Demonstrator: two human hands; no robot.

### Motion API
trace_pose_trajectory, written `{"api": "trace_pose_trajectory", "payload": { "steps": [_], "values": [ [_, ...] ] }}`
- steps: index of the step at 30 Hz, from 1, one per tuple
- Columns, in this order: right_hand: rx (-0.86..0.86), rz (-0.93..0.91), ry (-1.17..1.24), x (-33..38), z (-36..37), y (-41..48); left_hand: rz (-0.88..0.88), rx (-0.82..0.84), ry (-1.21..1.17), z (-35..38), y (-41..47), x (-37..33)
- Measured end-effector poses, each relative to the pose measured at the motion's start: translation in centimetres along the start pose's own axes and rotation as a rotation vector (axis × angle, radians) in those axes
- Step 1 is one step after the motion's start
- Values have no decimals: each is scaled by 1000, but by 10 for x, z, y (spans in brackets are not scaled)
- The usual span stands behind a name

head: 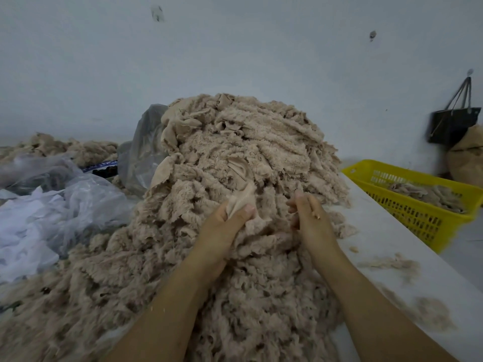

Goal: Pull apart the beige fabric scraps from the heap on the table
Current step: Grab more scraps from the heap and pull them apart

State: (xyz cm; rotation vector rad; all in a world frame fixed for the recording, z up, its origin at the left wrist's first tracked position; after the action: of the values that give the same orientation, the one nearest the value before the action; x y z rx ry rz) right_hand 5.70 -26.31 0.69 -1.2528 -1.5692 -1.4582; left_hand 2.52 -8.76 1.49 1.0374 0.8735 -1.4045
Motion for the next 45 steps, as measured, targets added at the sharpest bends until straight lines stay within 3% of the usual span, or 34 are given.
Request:
{"api": "trace_pose_trajectory", "payload": {
  "steps": [4, 6, 12, 16, 19, 21, 24, 26, 29, 31, 34, 36, 38, 40, 42, 45],
  "values": [
    [256, -31, -11, 2, 23, -11, -6, 28, 211, 4, -2, 7],
    [268, -86, -66, 6, 27, -12, -2, 40, 235, 5, -3, 6],
    [138, -187, -19, 12, 21, -7, 9, 121, 103, 7, -1, 5],
    [94, -36, 98, 7, 19, -4, -10, 185, -48, 4, -1, 0],
    [-162, 130, 170, -1, -9, 8, 25, 66, -269, -17, 3, -11],
    [-217, 129, 26, -6, -18, 11, 64, -78, -388, -26, 7, -17],
    [-62, -19, -120, 1, 0, 3, 27, -114, -568, -21, 9, -15],
    [179, -140, -148, 6, 13, -6, -17, -107, -674, -19, 11, -14],
    [584, -253, -478, 0, 25, -15, -22, -87, -823, -28, 14, -17],
    [576, -306, -628, -2, 25, -12, 10, -119, -875, -36, 15, -19],
    [197, -138, -436, 1, 10, 1, 56, -204, -712, -40, 15, -22],
    [62, -11, -287, 1, 4, 2, 66, -299, -421, -34, 12, -22],
    [67, -3, -200, -1, 4, 1, 75, -408, 2, -22, 7, -21],
    [95, -71, -137, 2, 8, 0, 89, -308, 321, -10, 1, -14],
    [122, -127, -118, 6, 10, -1, 38, -141, 474, 1, -3, -7],
    [151, -138, -133, 8, 12, -2, -34, -88, 435, 4, -4, -1]
  ]
}}
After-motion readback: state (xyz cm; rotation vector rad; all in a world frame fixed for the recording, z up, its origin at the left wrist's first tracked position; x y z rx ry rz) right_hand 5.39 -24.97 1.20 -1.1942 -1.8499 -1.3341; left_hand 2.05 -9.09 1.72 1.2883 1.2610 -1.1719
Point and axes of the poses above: each hand's wrist, its own y-axis towards the middle knuckle, its own z-axis out of the palm, x = y × z, the point moved 1 cm from there along y, towards the middle knuckle, and after that the axes turned 4 degrees about -z, right-handed, at the moved point
